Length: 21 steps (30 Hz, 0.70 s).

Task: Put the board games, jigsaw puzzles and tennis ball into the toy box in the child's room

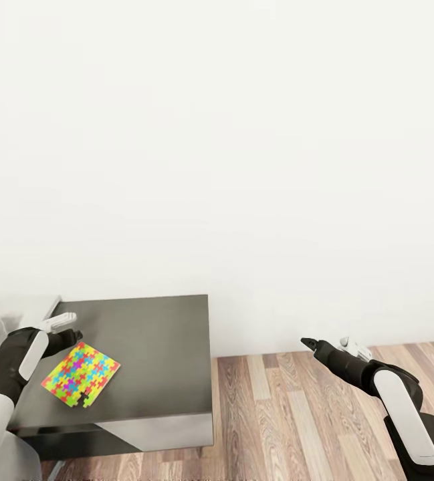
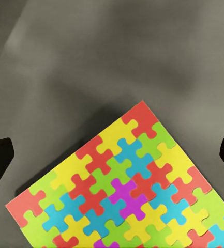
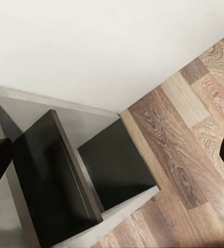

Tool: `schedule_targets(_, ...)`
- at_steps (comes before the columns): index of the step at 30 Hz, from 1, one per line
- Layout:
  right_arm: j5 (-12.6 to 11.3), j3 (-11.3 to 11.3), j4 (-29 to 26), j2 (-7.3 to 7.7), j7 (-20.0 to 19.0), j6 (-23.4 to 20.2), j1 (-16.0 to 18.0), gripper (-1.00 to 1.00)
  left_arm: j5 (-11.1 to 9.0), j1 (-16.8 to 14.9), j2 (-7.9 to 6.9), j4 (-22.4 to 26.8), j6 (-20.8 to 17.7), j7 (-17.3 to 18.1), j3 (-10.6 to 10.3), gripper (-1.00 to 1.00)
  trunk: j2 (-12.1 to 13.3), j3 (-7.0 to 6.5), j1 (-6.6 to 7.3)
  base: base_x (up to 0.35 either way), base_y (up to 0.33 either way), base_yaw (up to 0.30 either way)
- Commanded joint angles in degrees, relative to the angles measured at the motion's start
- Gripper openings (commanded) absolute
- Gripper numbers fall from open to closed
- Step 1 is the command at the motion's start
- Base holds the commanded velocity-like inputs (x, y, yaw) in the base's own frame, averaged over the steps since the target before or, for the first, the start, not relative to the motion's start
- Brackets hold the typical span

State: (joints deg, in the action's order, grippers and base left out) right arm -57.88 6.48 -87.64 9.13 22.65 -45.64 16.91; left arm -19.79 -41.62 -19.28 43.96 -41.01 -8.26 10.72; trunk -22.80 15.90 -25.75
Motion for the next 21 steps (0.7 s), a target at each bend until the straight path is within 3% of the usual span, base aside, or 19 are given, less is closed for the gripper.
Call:
schedule_targets(1,-0.61,0.02,-0.07,0.01,0.56,-0.15,0.05,1.00,-0.61,-0.04,-0.01,0.08,-0.27,-0.44,0.02,1.00,-0.12,0.21,-0.03,0.000,0.000,0.000)
schedule_targets(21,-0.63,0.02,-0.11,-0.03,0.56,-0.10,0.05,1.00,-0.60,-0.04,0.18,0.08,-0.25,-0.43,-0.03,1.00,-0.12,2.09,-0.03,0.000,0.000,0.000)
